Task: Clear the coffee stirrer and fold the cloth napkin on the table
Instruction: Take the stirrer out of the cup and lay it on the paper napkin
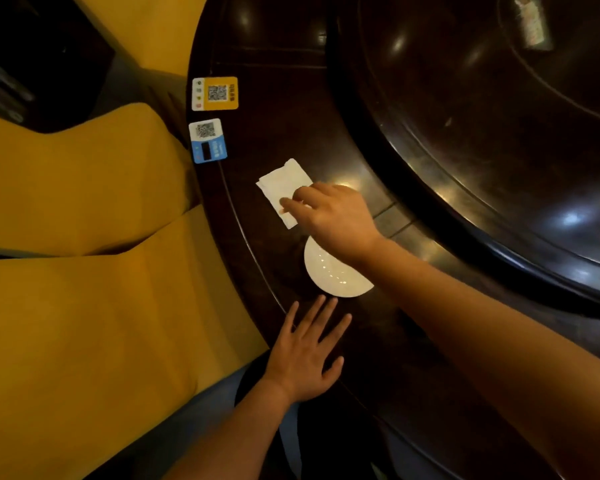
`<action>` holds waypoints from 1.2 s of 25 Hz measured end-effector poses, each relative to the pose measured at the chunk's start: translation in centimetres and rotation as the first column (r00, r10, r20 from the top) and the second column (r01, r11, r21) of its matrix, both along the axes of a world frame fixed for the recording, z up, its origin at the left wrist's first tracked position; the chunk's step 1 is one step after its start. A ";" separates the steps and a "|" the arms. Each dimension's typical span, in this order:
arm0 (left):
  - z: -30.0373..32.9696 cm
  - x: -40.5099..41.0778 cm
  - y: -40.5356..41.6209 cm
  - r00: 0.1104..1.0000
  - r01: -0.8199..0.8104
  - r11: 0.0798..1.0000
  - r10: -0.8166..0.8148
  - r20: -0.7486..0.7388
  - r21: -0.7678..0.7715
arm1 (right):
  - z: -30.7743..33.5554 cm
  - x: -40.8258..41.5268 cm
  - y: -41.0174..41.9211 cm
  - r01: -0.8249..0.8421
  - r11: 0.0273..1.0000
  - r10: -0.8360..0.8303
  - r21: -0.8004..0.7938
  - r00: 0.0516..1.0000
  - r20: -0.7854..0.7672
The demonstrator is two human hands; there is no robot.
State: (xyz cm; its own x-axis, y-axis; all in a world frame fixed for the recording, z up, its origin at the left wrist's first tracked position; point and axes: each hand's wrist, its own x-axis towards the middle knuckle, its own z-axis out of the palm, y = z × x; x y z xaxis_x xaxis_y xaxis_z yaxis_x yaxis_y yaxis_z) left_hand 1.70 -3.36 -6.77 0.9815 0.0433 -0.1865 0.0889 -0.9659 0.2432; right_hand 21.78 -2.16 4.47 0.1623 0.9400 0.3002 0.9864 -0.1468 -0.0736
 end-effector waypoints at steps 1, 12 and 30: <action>-0.1 0.0 0.0 1.000 0.002 1.000 -0.002 -0.002 -0.007 | -0.7 -0.4 0.8 -0.020 0.999 0.022 -0.028 0.997 0.068; -0.6 -0.1 0.1 1.000 -0.006 0.997 0.005 -0.013 -0.082 | -5.2 -1.1 7.6 -0.069 0.951 0.117 -0.301 0.982 0.145; -0.3 -0.2 0.1 0.999 0.016 0.998 -0.018 -0.027 -0.068 | -8.4 -3.4 5.3 0.123 0.932 -0.147 -0.340 0.988 -0.046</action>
